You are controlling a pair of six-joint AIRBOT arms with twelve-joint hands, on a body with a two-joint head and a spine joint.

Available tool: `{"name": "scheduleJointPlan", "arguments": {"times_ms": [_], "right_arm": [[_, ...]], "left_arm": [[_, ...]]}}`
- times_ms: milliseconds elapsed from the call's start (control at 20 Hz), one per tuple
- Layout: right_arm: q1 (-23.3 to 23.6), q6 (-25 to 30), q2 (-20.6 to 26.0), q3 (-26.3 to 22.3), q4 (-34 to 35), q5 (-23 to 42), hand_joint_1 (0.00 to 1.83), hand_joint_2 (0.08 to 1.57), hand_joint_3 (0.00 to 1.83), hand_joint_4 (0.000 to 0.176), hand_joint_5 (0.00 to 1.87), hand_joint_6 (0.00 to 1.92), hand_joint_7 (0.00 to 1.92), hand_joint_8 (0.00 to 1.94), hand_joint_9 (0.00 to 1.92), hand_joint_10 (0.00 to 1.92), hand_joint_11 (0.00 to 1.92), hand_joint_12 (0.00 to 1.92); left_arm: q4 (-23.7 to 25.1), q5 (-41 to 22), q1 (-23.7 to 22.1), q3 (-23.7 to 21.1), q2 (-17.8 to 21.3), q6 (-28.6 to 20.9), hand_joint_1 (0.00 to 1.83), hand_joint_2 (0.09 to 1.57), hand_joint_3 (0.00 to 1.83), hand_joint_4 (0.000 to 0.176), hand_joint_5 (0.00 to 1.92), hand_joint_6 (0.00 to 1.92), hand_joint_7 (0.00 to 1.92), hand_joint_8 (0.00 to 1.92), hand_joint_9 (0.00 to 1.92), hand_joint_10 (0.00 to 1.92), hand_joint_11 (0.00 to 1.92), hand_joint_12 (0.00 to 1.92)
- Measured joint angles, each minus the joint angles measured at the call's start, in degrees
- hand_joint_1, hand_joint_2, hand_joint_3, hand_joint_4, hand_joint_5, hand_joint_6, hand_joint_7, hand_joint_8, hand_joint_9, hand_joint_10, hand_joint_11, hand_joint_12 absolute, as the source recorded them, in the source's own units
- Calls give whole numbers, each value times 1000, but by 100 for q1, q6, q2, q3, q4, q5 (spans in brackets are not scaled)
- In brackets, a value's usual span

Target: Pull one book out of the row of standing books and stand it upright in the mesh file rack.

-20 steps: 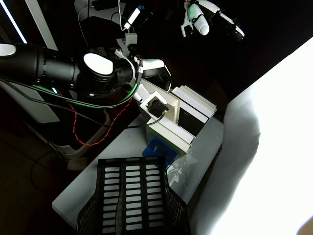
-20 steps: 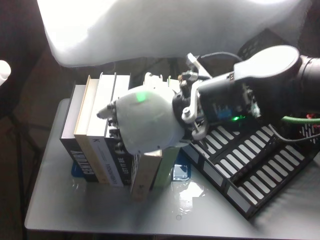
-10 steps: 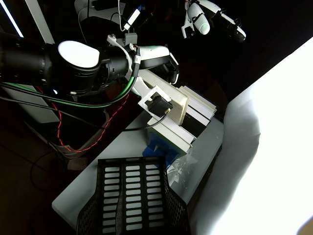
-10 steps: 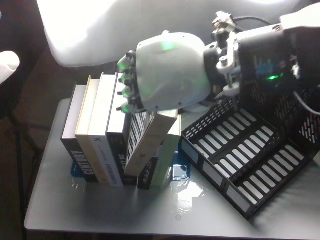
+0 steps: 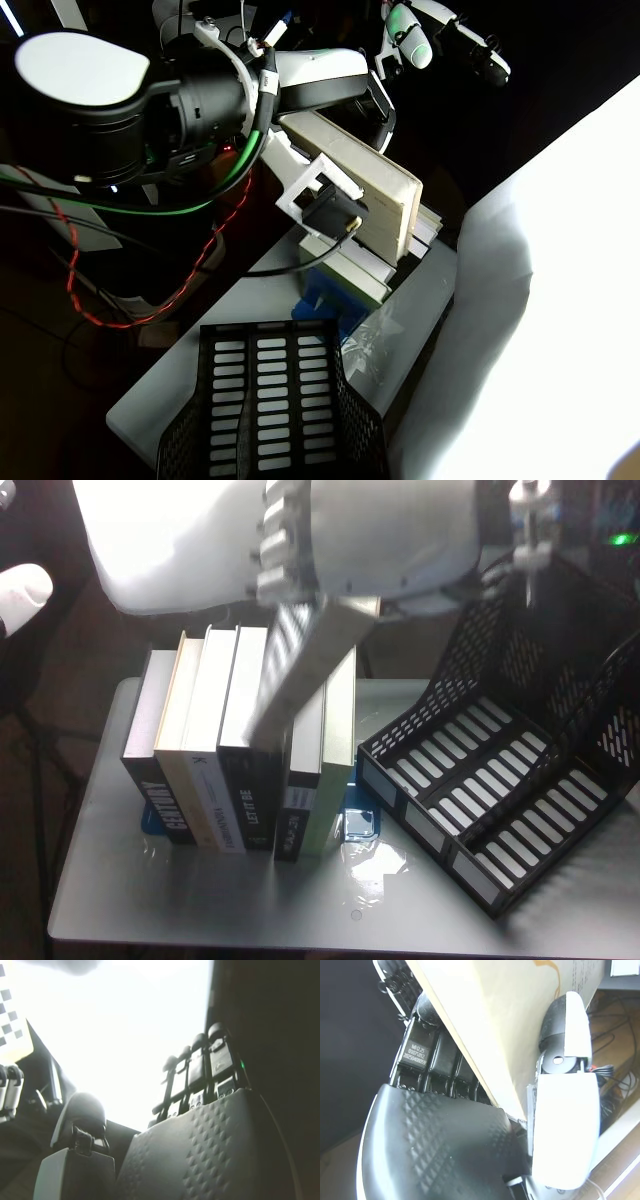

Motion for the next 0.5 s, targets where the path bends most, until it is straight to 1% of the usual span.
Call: {"name": "scheduleJointPlan", "arguments": {"times_ms": [50, 100, 150, 200, 250, 300, 350, 400, 450, 500], "right_arm": [[98, 9, 76, -35, 170, -2, 1339, 1240, 4, 0, 650, 1264, 740, 1438, 746, 1596, 759, 1770], [201, 2, 136, -50, 236, -7, 1353, 1213, 0, 0, 727, 1111, 790, 1404, 816, 1549, 829, 1761], [302, 4, 203, -50, 284, -15, 1174, 1307, 9, 0, 655, 1233, 657, 1814, 954, 1906, 1080, 1915], [341, 9, 264, -50, 326, -13, 1169, 1299, 2, 0, 647, 1432, 669, 1636, 1070, 1918, 1214, 1920], [382, 9, 321, -55, 260, -20, 1116, 1308, 4, 0, 644, 1439, 655, 1637, 697, 1772, 741, 1921], [463, 11, 398, -55, 256, -52, 1084, 1329, 6, 0, 649, 1547, 581, 1593, 448, 1647, 336, 1921], [525, 15, 450, -55, 256, -66, 1136, 1307, 0, 0, 633, 1399, 696, 1635, 680, 1822, 656, 1921], [627, 11, 525, -55, 258, -74, 1163, 1269, 0, 0, 693, 1292, 768, 1545, 784, 1791, 770, 1921], [752, 13, 601, -63, 251, -76, 1142, 1266, 0, 0, 709, 1329, 745, 1509, 689, 1708, 648, 1921], [802, -7, 654, -87, 256, -98, 1127, 1278, 1, 0, 722, 1357, 674, 1559, 542, 1701, 445, 1921]], "left_arm": [[17, 20, -9, 0, -4, 2, 215, 1331, 0, 6, 33, 5, 0, 0, 0, 0, 0, 0], [22, 35, -28, 0, -4, 2, 218, 1333, 0, 3, 34, 5, 0, 0, 0, 0, 0, 0], [13, 37, -42, 0, -4, 2, 222, 1339, 3, 0, 31, 4, 0, 0, 0, 0, 0, 0], [17, 37, -52, 11, -13, 0, 233, 1340, 2, 0, 31, 3, 0, 0, 0, 0, 0, 0], [28, 50, -72, 48, -44, 4, 233, 1336, 0, 0, 41, 7, 0, 0, 0, 0, 0, 0], [11, 81, -131, 59, -83, 4, 216, 1341, 3, 0, 42, 7, 0, 0, 0, 0, 0, 0], [37, 85, -151, 92, -109, 2, 210, 1346, 4, 0, 44, 7, 0, 0, 0, 0, 0, 0], [114, 133, -190, 116, -138, 4, 213, 1352, 7, 0, 47, 9, 0, 0, 0, 0, 0, 0], [179, 192, -214, 116, -142, 2, 213, 1355, 8, 0, 42, 6, 0, 0, 0, 0, 0, 0], [192, 201, -214, 116, -144, 2, 213, 1359, 9, 0, 46, 8, 0, 0, 0, 0, 0, 0]]}}
